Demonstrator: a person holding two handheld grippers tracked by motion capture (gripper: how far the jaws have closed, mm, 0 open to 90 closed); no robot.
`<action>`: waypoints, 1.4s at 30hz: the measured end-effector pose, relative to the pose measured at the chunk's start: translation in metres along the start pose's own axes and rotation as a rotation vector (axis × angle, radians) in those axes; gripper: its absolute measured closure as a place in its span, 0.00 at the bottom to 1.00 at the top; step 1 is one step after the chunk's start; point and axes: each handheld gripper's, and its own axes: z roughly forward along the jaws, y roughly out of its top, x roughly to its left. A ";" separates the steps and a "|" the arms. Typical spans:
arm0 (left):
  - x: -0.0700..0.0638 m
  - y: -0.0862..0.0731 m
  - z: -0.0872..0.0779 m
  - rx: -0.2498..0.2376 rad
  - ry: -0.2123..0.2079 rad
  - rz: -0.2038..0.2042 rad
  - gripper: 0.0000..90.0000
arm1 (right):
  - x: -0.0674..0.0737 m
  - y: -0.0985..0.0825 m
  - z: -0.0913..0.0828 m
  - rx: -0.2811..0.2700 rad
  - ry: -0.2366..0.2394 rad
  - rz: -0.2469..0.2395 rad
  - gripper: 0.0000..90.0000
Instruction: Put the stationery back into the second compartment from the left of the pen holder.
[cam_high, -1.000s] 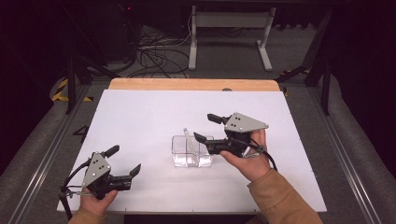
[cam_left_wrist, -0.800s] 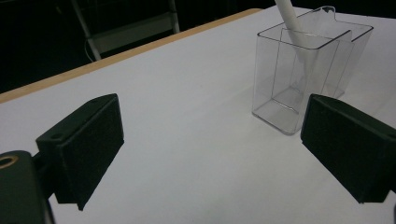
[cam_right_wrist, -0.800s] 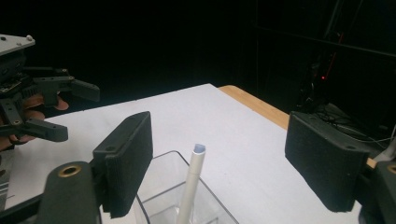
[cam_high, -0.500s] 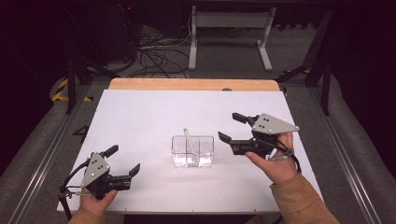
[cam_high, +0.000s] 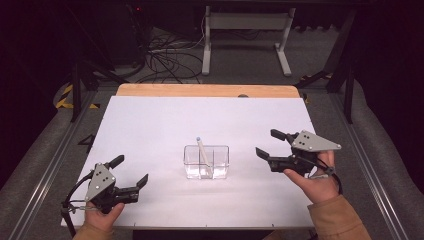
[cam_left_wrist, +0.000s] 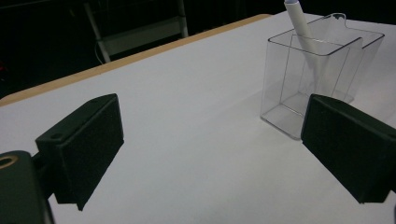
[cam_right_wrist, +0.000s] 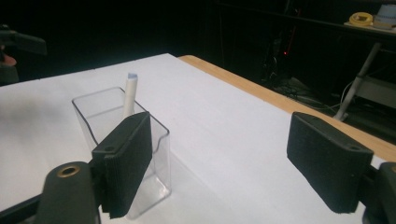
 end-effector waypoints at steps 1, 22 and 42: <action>0.000 0.000 0.000 0.000 0.001 0.000 0.07 | -0.001 -0.003 -0.001 0.003 -0.001 0.003 0.25; 0.000 0.000 -0.001 -0.012 -0.012 -0.004 0.07 | -0.005 -0.066 -0.021 0.027 -0.017 0.067 0.26; -0.001 -0.002 0.000 -0.010 -0.031 0.003 0.07 | 0.003 -0.108 -0.019 0.105 -0.024 0.098 0.26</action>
